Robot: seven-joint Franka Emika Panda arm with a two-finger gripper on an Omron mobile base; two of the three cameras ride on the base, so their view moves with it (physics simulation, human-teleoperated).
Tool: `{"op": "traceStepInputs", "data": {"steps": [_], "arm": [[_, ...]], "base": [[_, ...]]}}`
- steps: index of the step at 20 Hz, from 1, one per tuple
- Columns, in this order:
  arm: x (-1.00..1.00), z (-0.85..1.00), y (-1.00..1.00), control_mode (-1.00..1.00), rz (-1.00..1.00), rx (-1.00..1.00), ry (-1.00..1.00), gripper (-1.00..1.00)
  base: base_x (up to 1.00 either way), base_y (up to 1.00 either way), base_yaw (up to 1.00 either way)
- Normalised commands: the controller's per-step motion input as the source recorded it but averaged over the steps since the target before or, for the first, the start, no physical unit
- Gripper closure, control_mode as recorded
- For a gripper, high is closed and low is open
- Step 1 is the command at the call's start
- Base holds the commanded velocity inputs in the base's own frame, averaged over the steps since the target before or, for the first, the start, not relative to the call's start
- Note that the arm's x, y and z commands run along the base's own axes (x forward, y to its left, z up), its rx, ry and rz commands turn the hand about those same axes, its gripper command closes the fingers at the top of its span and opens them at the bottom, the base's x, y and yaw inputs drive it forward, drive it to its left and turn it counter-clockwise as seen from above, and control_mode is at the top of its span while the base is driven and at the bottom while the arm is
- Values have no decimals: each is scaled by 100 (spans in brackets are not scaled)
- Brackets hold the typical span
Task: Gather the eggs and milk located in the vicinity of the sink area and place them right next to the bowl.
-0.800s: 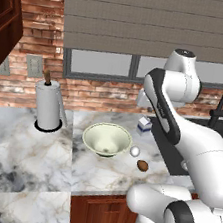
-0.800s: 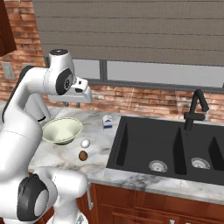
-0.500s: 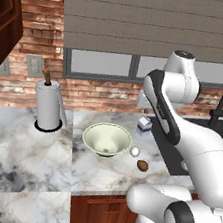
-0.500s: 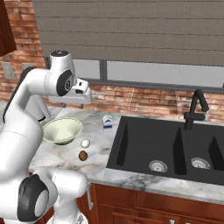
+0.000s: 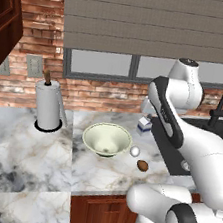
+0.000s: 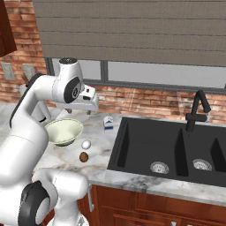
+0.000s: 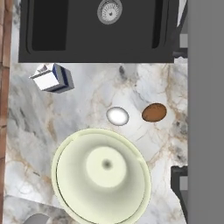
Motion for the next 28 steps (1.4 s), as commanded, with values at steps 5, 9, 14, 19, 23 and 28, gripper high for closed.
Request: {"op": "traceStepInputs", "data": {"steps": [5, 9, 14, 19, 23, 28], "arm": [[0, -16, -35, -100, 3, 2, 0, -100], [0, -6, -30, -100, 4, 1, 0, -100], [0, -10, -19, -100, 5, 0, 0, -100], [7, -15, -9, -100, 8, 0, 1, -100], [19, -16, 0, -100, 6, 0, 1, -100], [29, -16, 0, -100, 4, 0, 0, -100]], "base": [[0, 0, 0], [0, 0, 0], [0, 0, 0], [0, 0, 0], [0, 0, 0], [0, 0, 0]]}}
